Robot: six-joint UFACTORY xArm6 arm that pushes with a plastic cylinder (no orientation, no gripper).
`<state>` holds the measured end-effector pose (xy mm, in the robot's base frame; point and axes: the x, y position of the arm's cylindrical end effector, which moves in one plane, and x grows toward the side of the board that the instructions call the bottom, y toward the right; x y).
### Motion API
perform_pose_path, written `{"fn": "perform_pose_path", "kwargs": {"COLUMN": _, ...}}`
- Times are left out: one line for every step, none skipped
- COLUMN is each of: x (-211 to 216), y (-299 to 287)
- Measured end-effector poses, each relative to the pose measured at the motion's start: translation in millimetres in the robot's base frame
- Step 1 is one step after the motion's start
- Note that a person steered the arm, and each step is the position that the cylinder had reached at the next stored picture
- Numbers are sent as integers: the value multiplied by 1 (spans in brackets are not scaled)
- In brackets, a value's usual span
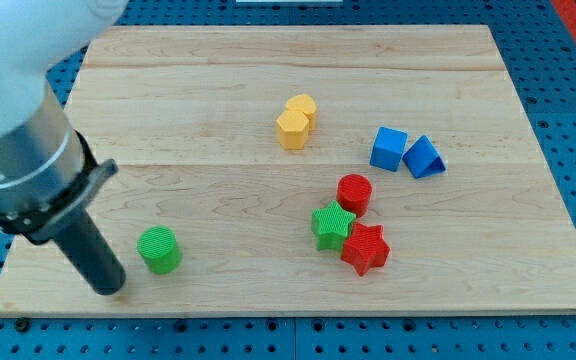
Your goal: Separate red star from green star
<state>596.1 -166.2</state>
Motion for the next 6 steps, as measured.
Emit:
{"fn": "perform_pose_path", "kwargs": {"x": -55, "y": 69}}
{"fn": "perform_pose_path", "kwargs": {"x": -39, "y": 42}}
{"fn": "perform_pose_path", "kwargs": {"x": -40, "y": 97}}
{"fn": "perform_pose_path", "kwargs": {"x": -39, "y": 212}}
{"fn": "perform_pose_path", "kwargs": {"x": -39, "y": 278}}
{"fn": "perform_pose_path", "kwargs": {"x": -43, "y": 296}}
